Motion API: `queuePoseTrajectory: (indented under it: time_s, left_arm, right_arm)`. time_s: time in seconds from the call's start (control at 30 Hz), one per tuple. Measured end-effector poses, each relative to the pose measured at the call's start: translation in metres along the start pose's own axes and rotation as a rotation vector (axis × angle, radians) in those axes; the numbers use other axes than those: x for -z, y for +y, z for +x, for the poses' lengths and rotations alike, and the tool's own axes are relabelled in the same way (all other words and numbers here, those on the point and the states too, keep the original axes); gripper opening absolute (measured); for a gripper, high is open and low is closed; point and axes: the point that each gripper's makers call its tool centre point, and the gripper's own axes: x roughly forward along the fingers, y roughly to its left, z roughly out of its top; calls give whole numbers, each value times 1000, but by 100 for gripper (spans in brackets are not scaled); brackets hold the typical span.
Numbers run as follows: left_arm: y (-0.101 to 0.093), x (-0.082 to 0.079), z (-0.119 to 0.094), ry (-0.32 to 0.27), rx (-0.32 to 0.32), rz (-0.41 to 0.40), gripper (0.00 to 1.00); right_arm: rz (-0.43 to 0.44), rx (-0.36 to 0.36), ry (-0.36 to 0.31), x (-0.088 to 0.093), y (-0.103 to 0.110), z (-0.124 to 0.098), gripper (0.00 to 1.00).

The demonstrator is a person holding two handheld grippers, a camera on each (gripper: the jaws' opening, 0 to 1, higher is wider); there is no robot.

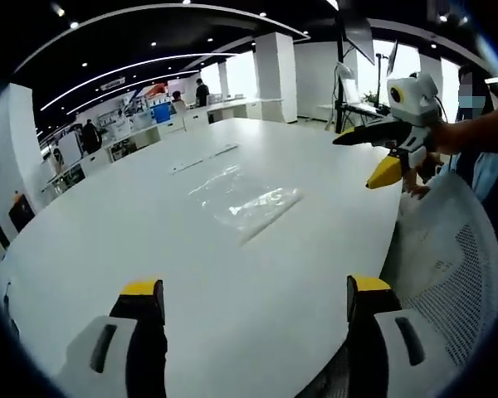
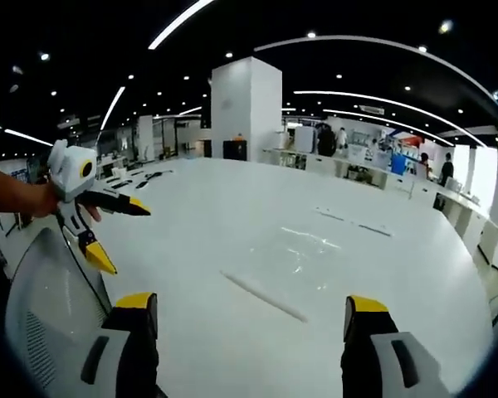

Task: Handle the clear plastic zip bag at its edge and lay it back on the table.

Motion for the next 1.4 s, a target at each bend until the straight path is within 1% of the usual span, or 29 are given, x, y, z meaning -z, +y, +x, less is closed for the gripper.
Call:
queuePoseTrajectory:
  time_s: [0.1,0.2,0.33,0.53,0.67,0.8,0.87,1.1,1.4]
  left_arm:
    - [-1,0,-2,-15,-3,-6,91]
    - [-3,2,-4,-17,-5,-19,92]
    - [-5,5,-8,-19,-11,-27,92]
    - [-8,4,-9,-34,-16,-30,92]
    - [-10,9,-8,-45,-17,-33,90]
    - [-15,13,-8,-36,-7,-42,89]
    - [-16,15,-7,-27,-3,-33,89]
    - [-16,11,-7,-25,-5,-19,88]
    - [-18,6,-6,-27,0,-9,87]
  right_arm:
    - [13,18,-11,1,-1,-4,95]
    - [28,30,-9,4,-2,-8,96]
    - [44,61,-27,5,-3,-12,98]
    - [29,71,-24,9,-1,-13,98]
    - [22,80,-26,11,-1,-14,98]
    - [31,79,-26,12,0,-14,98]
    - [26,79,-23,12,1,-15,98]
    - [24,71,-12,14,3,-15,98]
    - [29,79,-15,17,0,-16,98]
